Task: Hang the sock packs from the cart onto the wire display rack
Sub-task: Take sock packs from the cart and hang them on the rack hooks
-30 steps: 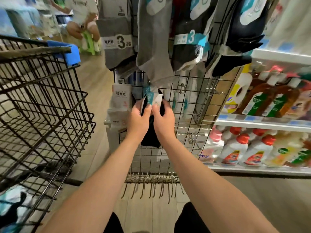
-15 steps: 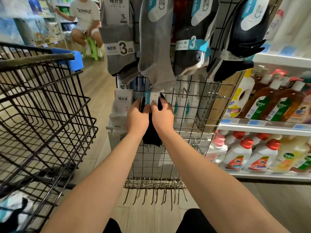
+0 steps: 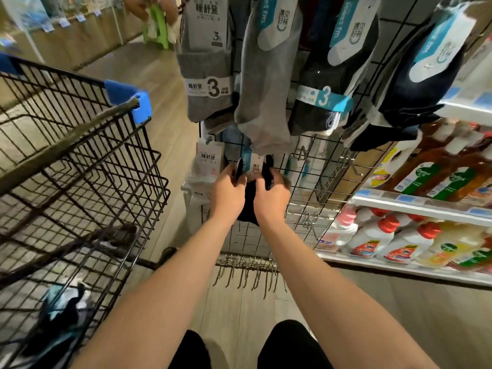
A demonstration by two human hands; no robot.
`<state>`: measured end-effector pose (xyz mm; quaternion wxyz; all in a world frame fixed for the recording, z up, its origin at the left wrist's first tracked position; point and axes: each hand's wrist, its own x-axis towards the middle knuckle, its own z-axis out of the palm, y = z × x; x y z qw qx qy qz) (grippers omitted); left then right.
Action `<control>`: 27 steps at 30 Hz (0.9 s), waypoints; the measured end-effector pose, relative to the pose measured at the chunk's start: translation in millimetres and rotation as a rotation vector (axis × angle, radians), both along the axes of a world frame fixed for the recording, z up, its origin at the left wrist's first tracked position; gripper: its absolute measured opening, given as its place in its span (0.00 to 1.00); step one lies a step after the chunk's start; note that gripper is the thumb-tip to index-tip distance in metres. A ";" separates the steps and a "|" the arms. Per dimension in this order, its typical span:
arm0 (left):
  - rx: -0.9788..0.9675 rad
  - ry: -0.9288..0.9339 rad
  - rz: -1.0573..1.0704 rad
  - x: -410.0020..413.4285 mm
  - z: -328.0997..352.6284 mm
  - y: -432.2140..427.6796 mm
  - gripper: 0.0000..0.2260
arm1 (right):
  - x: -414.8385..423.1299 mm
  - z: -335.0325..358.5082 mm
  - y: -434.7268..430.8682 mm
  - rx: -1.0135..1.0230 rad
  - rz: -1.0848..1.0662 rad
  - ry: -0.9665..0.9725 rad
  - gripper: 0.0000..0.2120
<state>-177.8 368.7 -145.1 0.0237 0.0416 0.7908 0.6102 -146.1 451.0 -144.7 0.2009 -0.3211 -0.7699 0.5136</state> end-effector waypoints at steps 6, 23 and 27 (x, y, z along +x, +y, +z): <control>-0.154 -0.214 0.006 62.8 61.7 -40.7 0.12 | 73.4 74.2 -43.8 -0.066 0.162 -0.189 0.13; -0.217 -0.353 0.428 193.5 304.8 -283.0 0.08 | 126.8 315.0 -235.5 0.041 0.868 -0.356 0.11; -0.009 -0.543 0.529 199.6 266.7 -352.4 0.07 | 103.1 310.5 -307.3 0.004 0.971 -0.382 0.11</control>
